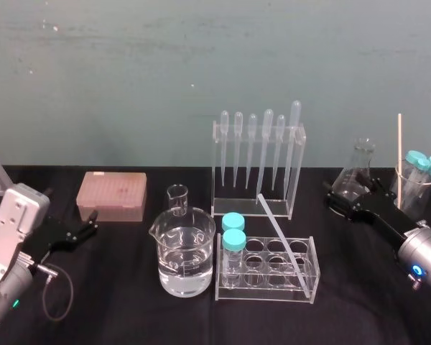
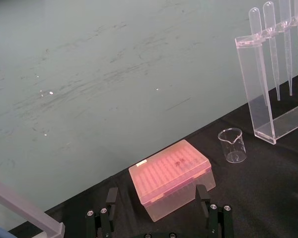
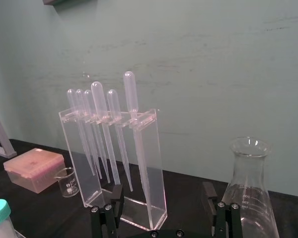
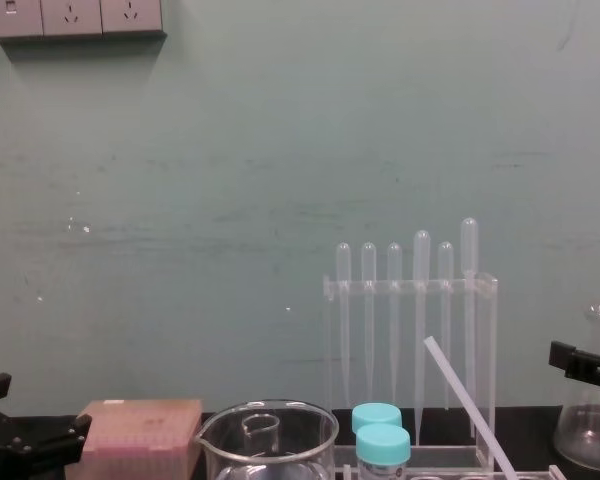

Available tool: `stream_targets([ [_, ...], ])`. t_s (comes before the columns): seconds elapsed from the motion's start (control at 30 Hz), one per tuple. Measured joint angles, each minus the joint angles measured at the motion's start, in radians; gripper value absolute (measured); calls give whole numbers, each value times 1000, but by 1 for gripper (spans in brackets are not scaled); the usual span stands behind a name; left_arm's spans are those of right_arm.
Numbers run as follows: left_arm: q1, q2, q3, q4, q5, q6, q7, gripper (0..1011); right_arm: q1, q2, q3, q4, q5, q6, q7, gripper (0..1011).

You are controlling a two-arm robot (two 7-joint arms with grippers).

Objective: Pick up the stirring rod with one hand, then place it down.

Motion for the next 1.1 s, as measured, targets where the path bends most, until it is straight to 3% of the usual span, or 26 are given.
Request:
stream_targets([
  [1.1, 0, 0, 0, 0, 0, 0, 0, 1000, 0, 0, 1, -5, 2, -21, 6, 1003],
])
